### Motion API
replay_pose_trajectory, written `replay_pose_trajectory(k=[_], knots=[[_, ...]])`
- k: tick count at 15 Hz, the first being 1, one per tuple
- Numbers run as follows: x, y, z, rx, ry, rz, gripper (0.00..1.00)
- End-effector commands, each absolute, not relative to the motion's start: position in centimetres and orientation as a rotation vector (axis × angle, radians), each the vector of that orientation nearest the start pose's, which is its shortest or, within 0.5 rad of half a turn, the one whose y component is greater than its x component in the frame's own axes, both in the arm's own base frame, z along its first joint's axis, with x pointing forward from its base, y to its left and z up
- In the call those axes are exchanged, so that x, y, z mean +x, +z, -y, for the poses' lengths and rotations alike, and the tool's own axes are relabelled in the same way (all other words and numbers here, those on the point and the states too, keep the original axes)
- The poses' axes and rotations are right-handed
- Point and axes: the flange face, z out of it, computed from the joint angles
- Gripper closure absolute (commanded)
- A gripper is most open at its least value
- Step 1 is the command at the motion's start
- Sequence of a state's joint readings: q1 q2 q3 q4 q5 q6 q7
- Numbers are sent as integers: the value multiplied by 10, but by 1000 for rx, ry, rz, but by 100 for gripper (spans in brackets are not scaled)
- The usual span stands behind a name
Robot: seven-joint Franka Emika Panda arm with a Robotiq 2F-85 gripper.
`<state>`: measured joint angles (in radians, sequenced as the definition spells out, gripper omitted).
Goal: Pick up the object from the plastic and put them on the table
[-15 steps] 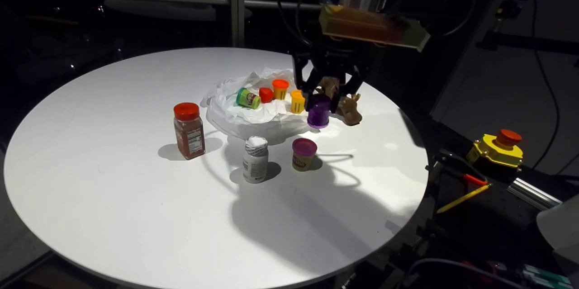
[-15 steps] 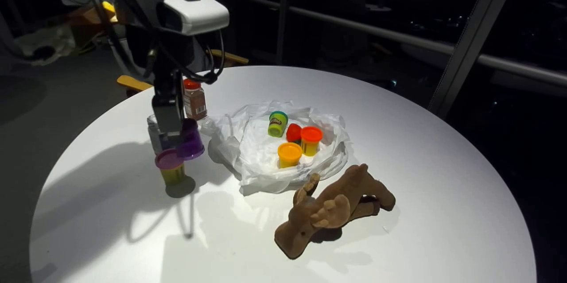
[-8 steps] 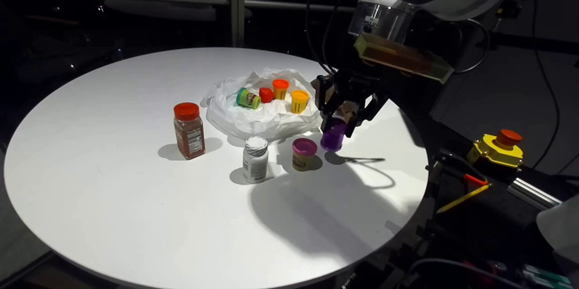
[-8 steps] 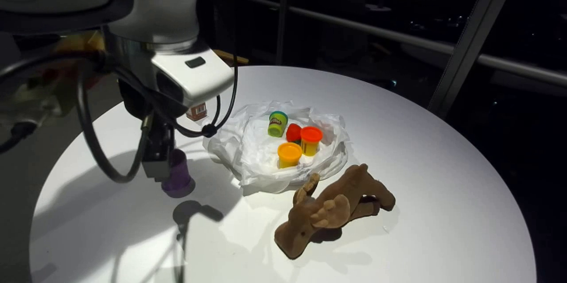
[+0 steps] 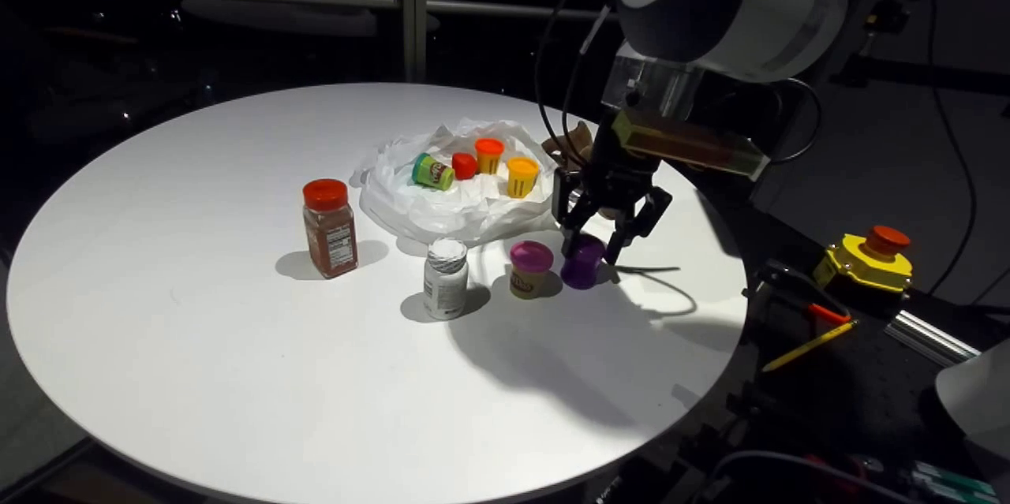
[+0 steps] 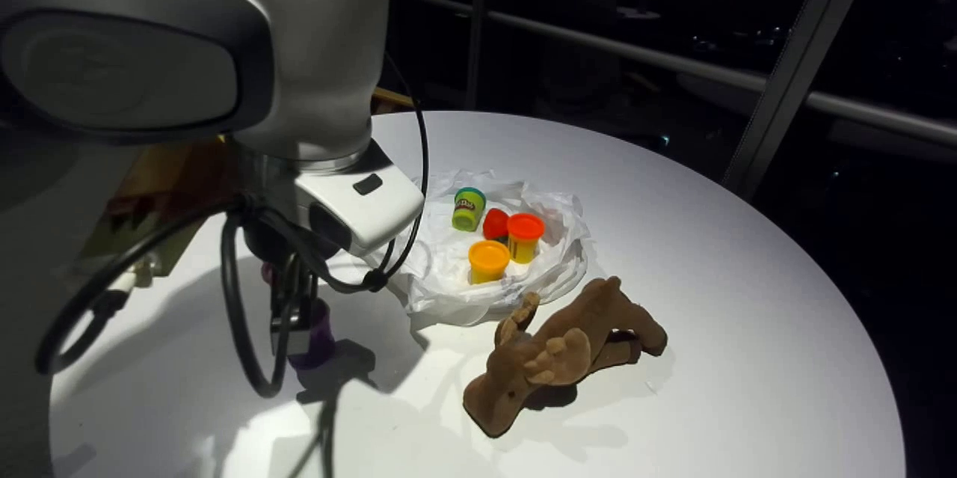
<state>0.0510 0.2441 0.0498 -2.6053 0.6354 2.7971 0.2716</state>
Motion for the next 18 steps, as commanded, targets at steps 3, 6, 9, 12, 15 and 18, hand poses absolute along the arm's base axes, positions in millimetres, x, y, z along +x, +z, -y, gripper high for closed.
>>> replay_pose_trajectory(k=[3, 6, 9, 12, 15, 18], knots=[[428, 196, -23, -2829, -45, -1028, 0], [448, 232, -16, -2909, -156, -1005, 0], [495, 272, 2, -3023, -280, -947, 0], [539, 290, 16, -3090, -306, -880, 0], [571, 289, 25, -3084, -292, -870, 0], [588, 265, 31, -3104, -232, -869, 0]])
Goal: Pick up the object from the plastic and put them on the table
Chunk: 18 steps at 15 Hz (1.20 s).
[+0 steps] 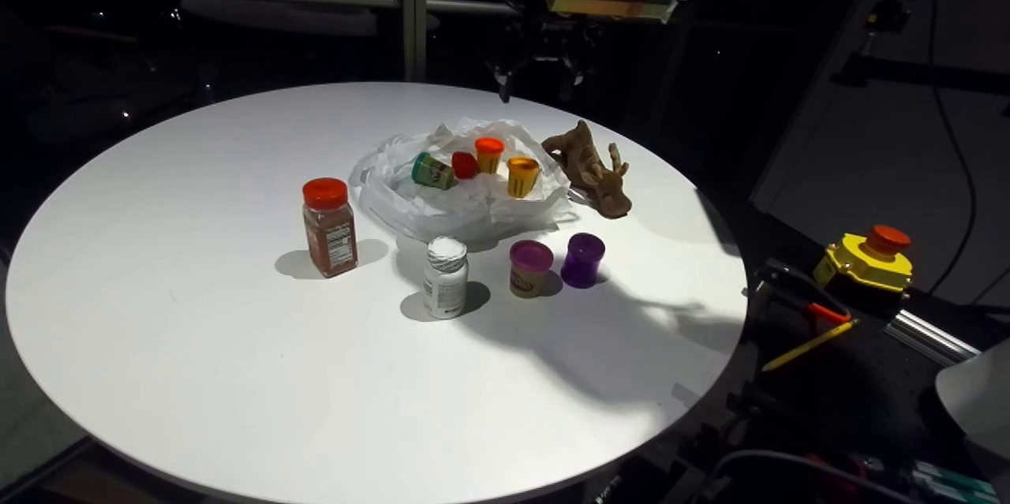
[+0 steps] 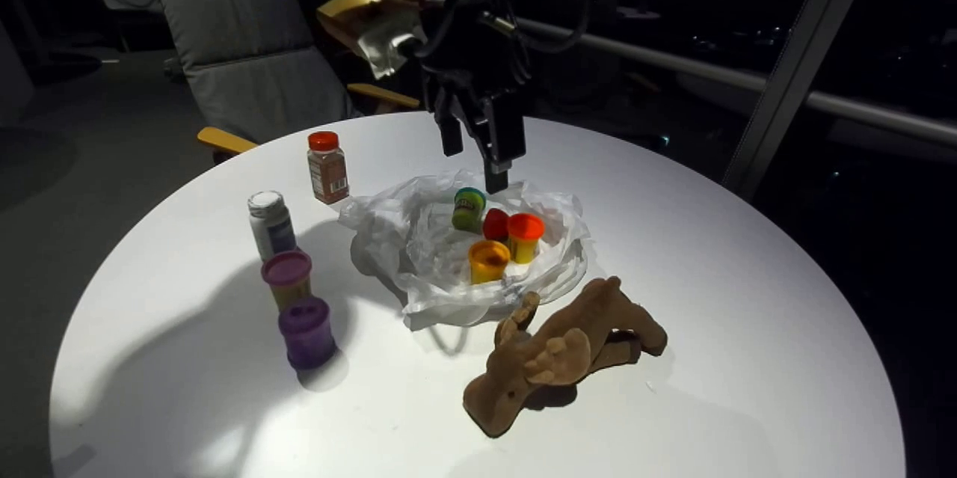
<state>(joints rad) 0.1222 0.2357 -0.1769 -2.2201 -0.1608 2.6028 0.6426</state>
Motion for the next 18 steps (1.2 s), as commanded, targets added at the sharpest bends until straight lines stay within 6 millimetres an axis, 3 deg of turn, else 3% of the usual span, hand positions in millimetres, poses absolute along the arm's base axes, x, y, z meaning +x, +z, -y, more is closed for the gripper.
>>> replay_pose_trajectory(k=[1, 8, 16, 17, 18], knots=[[591, 255, 34, -3113, -206, -872, 0], [599, 197, 38, -3166, -56, -880, 0], [617, 176, 45, -3138, -9, -921, 1], [618, 175, 45, -3125, -5, -930, 25], [619, 174, 46, -3120, 1, -940, 26]])
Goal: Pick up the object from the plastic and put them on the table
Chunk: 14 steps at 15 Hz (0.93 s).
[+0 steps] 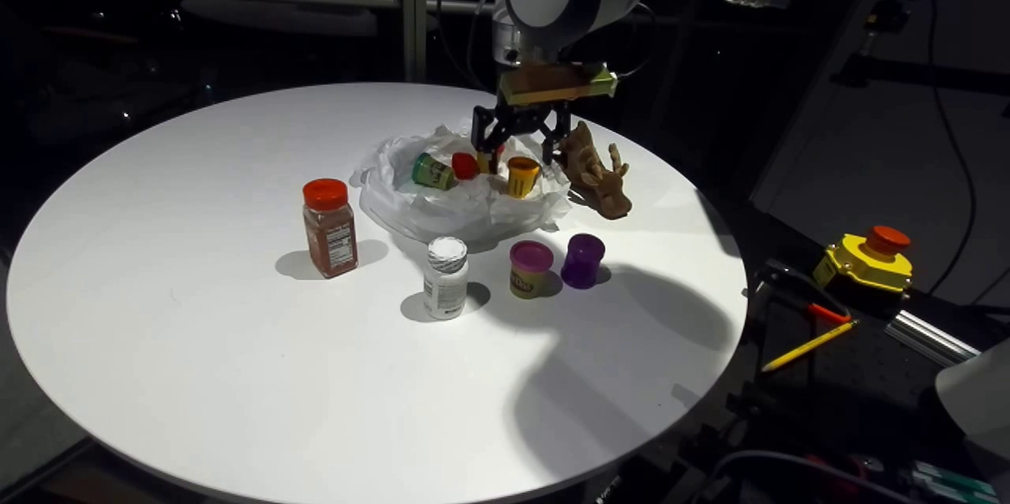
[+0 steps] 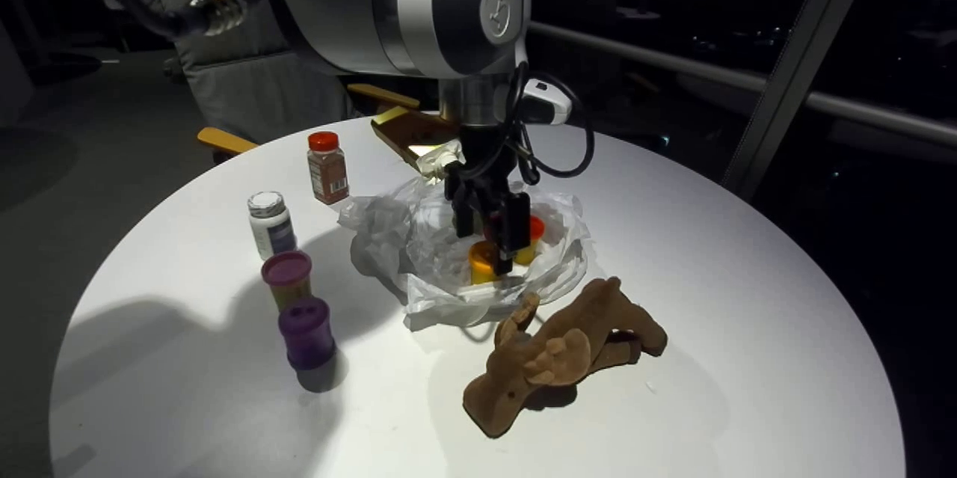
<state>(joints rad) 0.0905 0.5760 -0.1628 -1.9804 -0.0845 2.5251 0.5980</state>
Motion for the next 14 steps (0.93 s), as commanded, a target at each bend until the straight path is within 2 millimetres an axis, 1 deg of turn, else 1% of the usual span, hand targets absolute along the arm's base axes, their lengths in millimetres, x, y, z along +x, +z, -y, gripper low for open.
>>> replay_pose_trajectory(k=[1, 2, 3, 5, 6, 7, 9, 10, 12, 14], knots=[[618, 173, 46, -3111, 10, -953, 31], [616, 173, 46, -3100, 16, -961, 38], [613, 176, 46, -3092, 12, -969, 48], [605, 183, 44, -3085, 0, -983, 62], [598, 190, 42, -3087, -13, -997, 70], [592, 196, 40, -3086, -24, -1000, 71], [570, 219, 32, -3075, -57, -1007, 71], [555, 231, 26, -3062, -72, -1000, 71], [530, 244, 14, -3040, -100, -961, 71], [500, 256, 2, -3025, -108, -933, 71]])
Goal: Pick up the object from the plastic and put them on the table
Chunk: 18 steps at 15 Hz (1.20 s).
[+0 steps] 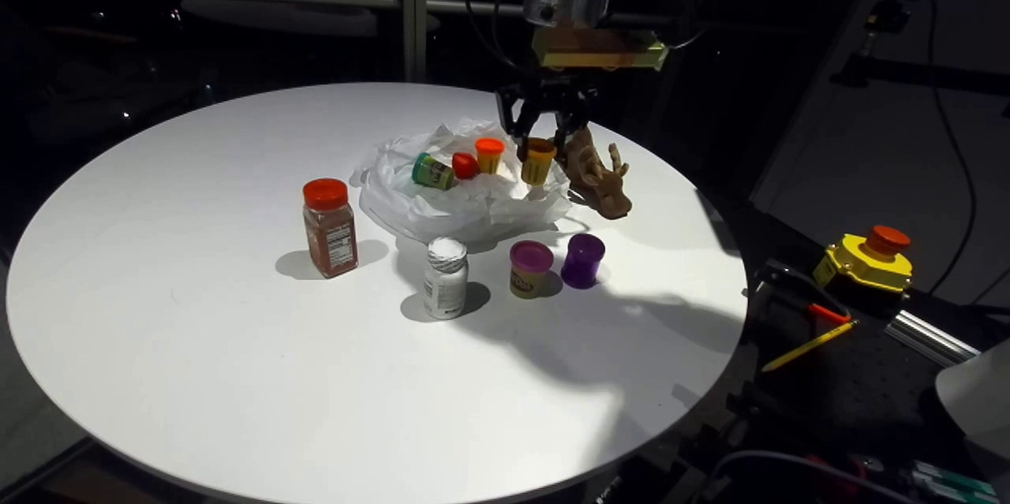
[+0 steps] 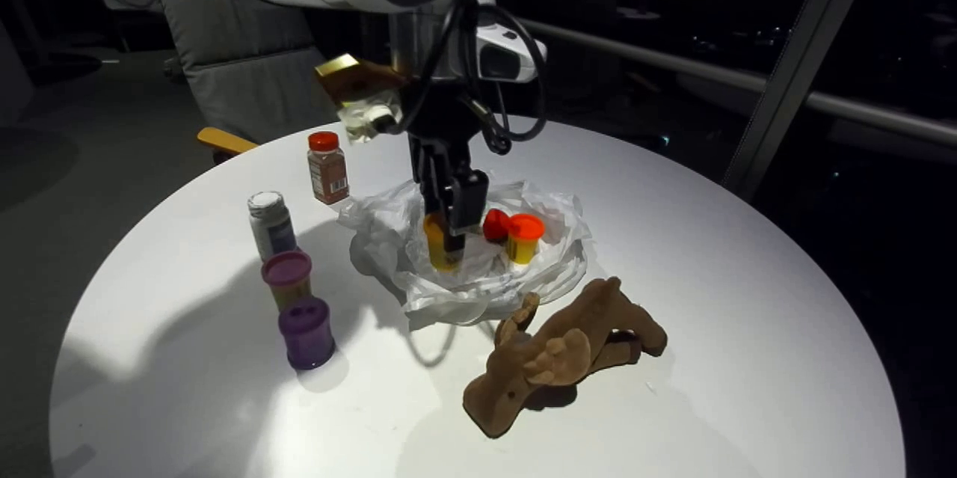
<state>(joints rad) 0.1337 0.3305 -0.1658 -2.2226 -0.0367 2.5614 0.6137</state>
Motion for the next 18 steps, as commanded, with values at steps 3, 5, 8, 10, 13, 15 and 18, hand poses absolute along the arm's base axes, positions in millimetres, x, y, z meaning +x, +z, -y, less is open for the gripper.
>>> replay_pose_trajectory(k=[3, 5, 8, 10, 13, 15, 18], knots=[[446, 257, 1, -3004, -77, -998, 71], [427, 241, 14, -2973, -28, -1076, 71], [412, 211, 32, -2937, -3, -1159, 71], [413, 198, 44, -2915, -2, -1202, 71], [418, 179, 54, -2908, 32, -1250, 71], [420, 172, 56, -2919, 61, -1270, 24], [426, 185, 55, -2933, 62, -1281, 8]])
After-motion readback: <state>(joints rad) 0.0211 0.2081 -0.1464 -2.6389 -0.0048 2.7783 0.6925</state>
